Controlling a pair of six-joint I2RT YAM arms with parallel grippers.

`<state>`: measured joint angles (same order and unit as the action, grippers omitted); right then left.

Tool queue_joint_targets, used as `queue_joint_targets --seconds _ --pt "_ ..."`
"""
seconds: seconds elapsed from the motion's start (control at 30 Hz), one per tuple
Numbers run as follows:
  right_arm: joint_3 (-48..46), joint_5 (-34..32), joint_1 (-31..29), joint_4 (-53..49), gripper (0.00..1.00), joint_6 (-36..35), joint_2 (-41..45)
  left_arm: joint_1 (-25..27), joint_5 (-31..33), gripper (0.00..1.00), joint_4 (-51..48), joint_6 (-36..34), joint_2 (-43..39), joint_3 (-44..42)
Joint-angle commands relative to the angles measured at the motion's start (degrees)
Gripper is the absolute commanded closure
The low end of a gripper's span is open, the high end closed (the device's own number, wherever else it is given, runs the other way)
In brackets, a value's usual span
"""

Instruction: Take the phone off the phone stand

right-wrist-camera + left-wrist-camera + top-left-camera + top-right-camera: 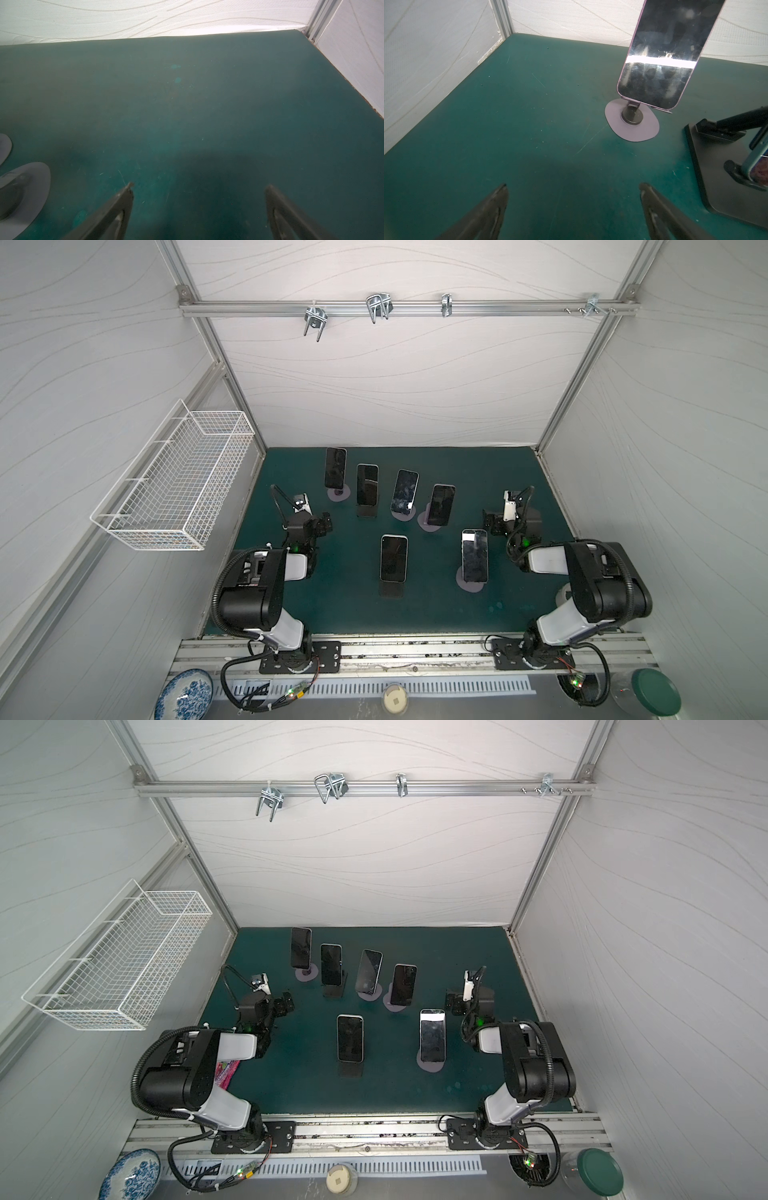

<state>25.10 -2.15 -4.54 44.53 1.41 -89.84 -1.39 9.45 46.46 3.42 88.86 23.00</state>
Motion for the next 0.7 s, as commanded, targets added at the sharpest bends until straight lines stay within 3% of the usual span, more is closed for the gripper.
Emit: queue_joint_targets --seconds 0.0,0.67 --pt "0.5 -0.1 -0.3 0.2 0.01 -1.2 0.0 0.2 0.4 0.01 1.7 -0.5 0.1 1.1" --pt "0.5 0.0 -0.2 0.2 0.01 -1.1 0.1 -0.6 -1.2 0.01 1.4 0.1 -0.3 0.9"
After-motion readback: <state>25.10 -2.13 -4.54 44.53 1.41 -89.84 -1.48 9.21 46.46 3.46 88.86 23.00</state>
